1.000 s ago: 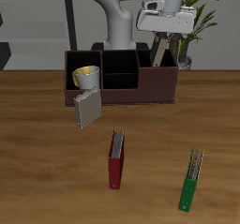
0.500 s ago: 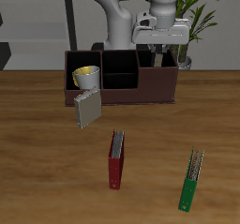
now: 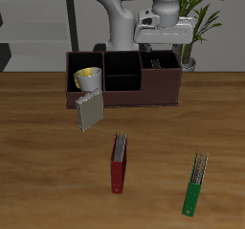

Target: Place the white-yellow mug into the back desk caddy's left compartment and place the right yellow book into the back desk caddy's right compartment

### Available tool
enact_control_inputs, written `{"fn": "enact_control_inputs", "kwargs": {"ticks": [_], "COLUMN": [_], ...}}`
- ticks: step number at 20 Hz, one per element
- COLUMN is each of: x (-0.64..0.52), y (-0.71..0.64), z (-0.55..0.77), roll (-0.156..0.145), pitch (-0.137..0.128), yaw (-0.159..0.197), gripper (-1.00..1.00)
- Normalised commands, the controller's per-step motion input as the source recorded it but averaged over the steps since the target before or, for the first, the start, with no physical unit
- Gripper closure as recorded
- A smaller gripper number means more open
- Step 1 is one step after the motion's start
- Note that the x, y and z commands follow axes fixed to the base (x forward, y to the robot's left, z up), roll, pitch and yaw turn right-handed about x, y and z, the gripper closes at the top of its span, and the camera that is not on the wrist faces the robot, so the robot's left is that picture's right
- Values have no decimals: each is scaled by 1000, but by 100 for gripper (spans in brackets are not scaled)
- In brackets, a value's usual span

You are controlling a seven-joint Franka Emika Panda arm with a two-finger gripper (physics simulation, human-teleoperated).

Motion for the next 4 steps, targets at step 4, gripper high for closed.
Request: {"fn": "enact_control_inputs", "kwargs": {"ticks": [4], "x": [62], "y": [-87], "z": [180], "roll": [-17], "pitch": [-37], "yaw": [17], "gripper": [-100]}}
